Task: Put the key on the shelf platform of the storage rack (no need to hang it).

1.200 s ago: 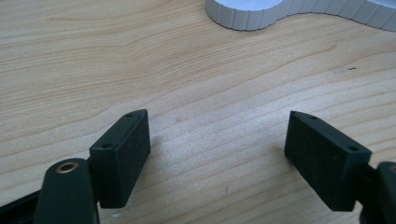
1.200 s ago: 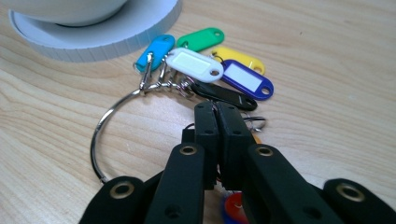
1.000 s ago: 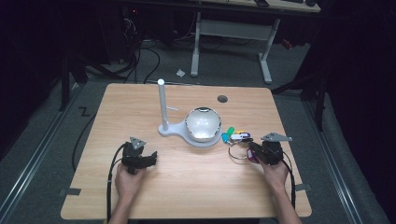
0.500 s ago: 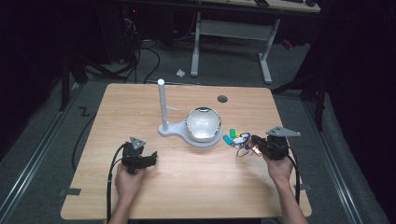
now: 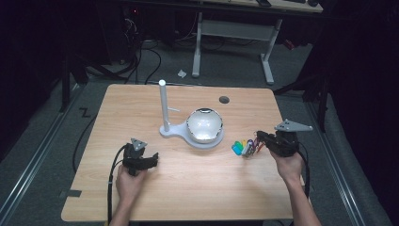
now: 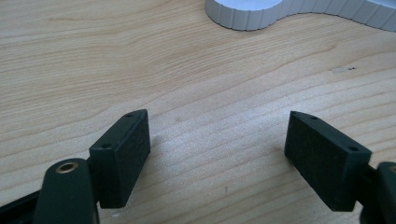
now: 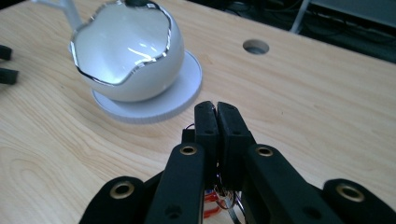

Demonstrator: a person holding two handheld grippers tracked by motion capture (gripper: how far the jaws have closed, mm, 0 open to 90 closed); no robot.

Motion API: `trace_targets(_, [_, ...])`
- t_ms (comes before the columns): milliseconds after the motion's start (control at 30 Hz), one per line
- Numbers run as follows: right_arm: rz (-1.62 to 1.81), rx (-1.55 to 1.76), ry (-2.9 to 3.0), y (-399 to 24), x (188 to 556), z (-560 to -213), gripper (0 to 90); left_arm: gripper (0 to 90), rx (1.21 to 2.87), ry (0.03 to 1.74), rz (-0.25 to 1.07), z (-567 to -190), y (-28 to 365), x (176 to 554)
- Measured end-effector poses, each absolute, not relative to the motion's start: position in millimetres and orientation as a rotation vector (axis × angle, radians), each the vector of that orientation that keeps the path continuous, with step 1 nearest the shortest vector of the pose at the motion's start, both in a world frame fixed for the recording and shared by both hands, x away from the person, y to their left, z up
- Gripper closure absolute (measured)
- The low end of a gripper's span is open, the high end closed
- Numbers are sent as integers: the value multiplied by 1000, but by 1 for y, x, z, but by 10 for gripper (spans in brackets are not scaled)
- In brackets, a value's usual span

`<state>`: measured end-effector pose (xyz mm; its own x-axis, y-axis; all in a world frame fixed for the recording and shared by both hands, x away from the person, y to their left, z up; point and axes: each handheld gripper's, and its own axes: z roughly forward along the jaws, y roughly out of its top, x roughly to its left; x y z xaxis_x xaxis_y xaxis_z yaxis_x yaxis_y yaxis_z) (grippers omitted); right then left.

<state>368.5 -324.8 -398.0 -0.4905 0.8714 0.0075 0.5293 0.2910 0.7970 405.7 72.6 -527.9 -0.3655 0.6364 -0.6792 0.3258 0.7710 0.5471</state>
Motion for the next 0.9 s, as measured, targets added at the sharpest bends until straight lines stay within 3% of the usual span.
trace_targets(900, [1173, 1026, 2195, -289, 367, -310, 884, 227, 726, 1977, 394, -528, 72, 406])
